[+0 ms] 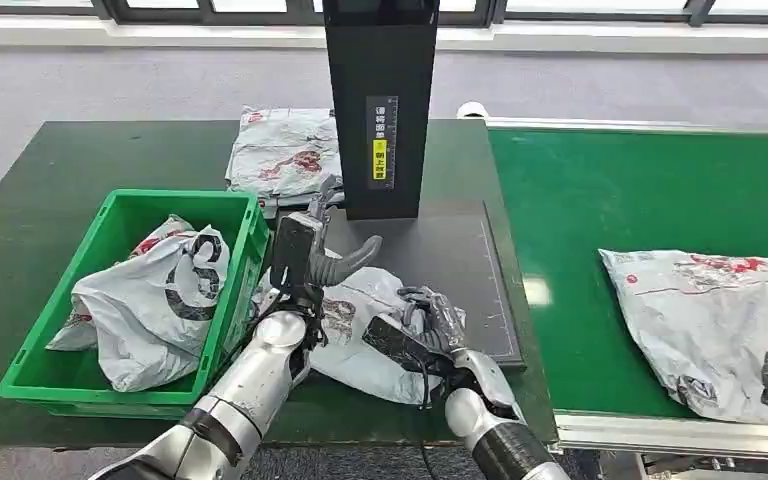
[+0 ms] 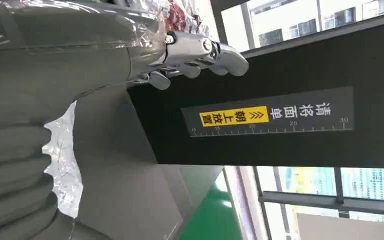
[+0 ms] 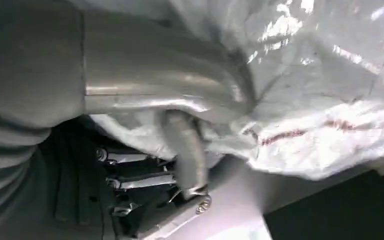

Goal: Moved the parcel from conveyor to table for the left to box.

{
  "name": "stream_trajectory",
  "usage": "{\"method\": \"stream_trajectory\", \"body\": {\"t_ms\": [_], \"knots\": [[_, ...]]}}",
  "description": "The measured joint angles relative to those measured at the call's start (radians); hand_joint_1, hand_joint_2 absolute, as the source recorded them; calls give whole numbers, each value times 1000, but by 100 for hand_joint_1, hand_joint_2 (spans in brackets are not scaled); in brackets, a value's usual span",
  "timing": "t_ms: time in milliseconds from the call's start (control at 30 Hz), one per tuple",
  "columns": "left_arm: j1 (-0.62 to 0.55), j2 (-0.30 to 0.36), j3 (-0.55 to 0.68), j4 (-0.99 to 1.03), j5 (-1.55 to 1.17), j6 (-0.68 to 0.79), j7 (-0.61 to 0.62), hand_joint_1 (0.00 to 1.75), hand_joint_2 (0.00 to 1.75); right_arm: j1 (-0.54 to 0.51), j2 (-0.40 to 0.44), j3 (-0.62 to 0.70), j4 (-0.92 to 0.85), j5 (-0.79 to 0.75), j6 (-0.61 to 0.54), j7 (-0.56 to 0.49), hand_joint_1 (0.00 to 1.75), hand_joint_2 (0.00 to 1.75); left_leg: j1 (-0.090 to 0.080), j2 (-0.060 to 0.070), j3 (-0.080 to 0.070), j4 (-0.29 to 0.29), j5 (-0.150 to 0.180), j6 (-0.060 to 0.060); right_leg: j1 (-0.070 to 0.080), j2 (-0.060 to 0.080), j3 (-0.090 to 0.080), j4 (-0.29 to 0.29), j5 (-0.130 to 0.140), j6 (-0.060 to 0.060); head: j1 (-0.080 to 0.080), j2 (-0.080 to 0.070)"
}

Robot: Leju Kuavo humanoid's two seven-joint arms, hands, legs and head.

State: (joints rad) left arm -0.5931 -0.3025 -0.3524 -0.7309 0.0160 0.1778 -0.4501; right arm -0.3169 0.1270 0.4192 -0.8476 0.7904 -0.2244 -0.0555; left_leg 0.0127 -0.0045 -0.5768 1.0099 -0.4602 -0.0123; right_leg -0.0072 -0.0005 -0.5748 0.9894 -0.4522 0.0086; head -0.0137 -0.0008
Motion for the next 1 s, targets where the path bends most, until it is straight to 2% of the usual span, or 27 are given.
{"method": "stream_trajectory", "body": {"t_ms": [133,233,333,633,767,1000], "knots": [[20,11,-21,-15,-53,0,15,0,175,49,-10,-11,-89,38,-160,23,0,0,0,0,0,0,0,0,0,0,0,0,0,0,0,0],[28,19,-40,-14,-122,17,29,0,175,100,-16,-55,-210,1,-288,-42,0,0,0,0,-1,0,0,0,0,0,-1,0,0,0,0,0],[31,25,-56,-9,-194,38,38,0,175,149,-16,-111,-318,-43,-365,-119,0,0,-1,-1,-1,0,0,0,0,-1,-1,0,0,0,0,0],[32,32,-72,-6,-221,43,41,0,175,202,-21,-167,-434,-75,-382,-152,0,0,0,0,-1,0,0,0,0,0,-2,0,0,0,0,0],[32,39,-98,9,-333,47,56,0,175,209,-21,-192,-440,-148,-396,-225,0,0,0,0,-2,0,0,0,0,0,-2,0,0,0,0,0],[43,65,-112,60,-555,113,120,0,175,209,-20,-255,-440,-214,-372,-274,0,0,-1,0,-2,0,0,0,0,0,-2,0,0,-1,0,0]]}}
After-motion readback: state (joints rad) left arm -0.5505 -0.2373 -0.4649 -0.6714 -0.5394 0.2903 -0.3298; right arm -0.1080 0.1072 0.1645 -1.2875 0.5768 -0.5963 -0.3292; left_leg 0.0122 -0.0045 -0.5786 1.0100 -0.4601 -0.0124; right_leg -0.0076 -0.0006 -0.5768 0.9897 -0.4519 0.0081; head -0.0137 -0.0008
